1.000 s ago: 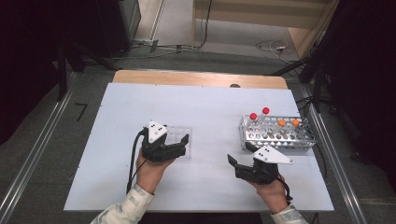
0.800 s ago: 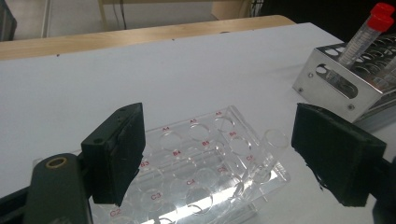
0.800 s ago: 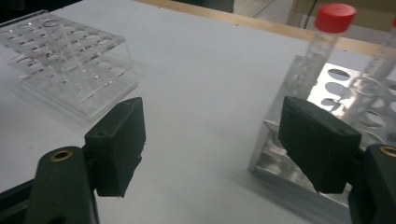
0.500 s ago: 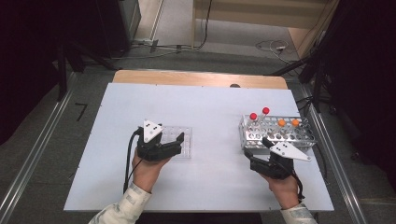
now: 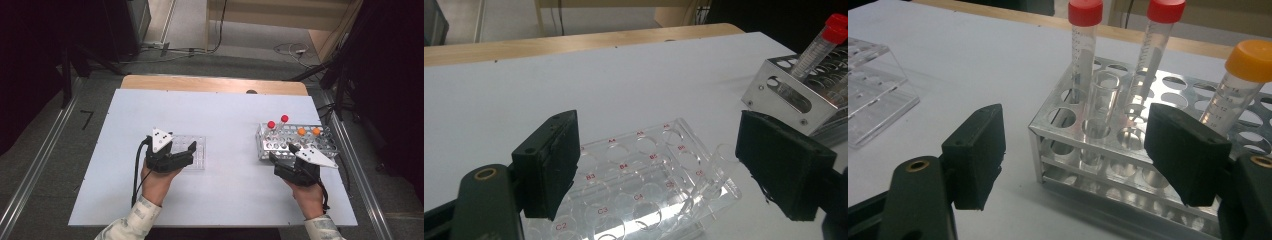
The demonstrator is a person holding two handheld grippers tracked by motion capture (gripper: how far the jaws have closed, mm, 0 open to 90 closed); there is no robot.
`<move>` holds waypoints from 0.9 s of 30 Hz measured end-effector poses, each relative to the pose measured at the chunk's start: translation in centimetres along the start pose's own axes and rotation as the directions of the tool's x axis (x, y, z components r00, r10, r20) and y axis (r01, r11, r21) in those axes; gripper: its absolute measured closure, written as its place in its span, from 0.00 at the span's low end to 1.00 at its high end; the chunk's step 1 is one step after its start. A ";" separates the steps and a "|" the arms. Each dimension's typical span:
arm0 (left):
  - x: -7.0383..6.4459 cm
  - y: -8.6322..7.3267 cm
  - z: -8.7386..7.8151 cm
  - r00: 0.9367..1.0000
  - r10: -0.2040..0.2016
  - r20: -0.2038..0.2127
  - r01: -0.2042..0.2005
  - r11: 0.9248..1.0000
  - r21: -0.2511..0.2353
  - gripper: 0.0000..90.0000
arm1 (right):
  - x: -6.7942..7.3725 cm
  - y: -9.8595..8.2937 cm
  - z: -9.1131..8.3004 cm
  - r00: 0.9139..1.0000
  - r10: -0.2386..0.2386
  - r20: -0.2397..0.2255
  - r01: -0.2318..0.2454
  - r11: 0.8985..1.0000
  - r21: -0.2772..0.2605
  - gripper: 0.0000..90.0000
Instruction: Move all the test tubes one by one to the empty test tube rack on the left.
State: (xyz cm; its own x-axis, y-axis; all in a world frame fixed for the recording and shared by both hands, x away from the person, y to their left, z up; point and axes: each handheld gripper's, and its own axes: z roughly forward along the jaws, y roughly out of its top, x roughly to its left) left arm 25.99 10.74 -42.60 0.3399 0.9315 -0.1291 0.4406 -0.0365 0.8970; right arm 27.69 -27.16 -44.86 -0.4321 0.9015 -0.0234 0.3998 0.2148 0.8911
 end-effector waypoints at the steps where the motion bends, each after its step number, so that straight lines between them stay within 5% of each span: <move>1: 0.0 0.0 0.0 1.000 0.000 0.000 0.000 1.000 0.000 0.20 | -0.1 0.0 0.1 1.000 -0.003 0.003 0.003 1.000 -0.004 0.26; 14: 0.0 0.0 0.0 1.000 0.001 -0.003 -0.001 1.000 -0.001 0.20 | -0.6 -0.5 1.8 0.999 0.004 0.043 -0.003 1.000 -0.022 0.51; 27: -0.1 0.0 0.0 1.000 0.002 0.000 -0.002 1.000 0.002 0.21 | -1.0 -0.8 2.6 0.999 0.039 0.024 -0.038 0.999 -0.039 0.69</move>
State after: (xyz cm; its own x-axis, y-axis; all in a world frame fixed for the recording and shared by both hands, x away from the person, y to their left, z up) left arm 25.99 10.66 -42.64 0.3413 0.9313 -0.1271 0.4417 -0.0396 0.8963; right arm 29.92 -27.24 -46.73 -0.3972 0.9177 0.0002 0.3842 0.1660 0.9082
